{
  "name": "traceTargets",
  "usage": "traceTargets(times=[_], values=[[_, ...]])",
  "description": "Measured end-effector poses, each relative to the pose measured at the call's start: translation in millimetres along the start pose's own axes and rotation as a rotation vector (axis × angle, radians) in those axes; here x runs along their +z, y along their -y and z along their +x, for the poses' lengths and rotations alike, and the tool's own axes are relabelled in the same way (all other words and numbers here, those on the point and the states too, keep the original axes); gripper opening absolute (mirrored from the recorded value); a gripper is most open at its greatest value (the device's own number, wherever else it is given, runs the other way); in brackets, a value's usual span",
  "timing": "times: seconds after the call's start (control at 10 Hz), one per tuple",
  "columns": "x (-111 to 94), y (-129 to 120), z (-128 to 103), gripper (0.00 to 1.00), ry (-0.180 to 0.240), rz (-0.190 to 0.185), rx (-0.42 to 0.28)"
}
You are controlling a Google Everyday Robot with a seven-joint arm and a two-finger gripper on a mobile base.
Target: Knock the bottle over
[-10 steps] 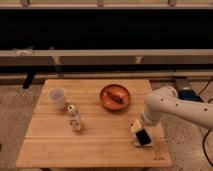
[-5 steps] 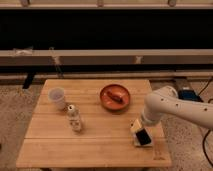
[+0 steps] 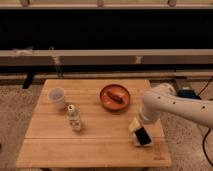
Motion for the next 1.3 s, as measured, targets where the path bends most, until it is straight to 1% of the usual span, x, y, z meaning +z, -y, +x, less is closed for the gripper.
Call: traceTargets(times=[0.1,0.2,0.3,0.5,0.7,0.8,1.0,1.2,1.3], values=[[-20,-18,-7,0.8,0.003,0.004,-0.031],[-40,-44,-15,0.8,0.006,0.01,-0.067],[-50,-66,-19,0.8,0.008,0.013,-0.101],[-74,-126,-18,0.8,0.019,0.015,-0.189],[-90,-173,-21,0.8,0.032,0.016,-0.265],[-95,-198,-29,0.8,0.035,0.013,-0.305],[-100,-239,-44,0.8,0.045,0.018,-0.375],[-98,-264,-61,0.8,0.062,0.023,-0.418],[-94,-280,-69,0.8,0.072,0.019,-0.439]])
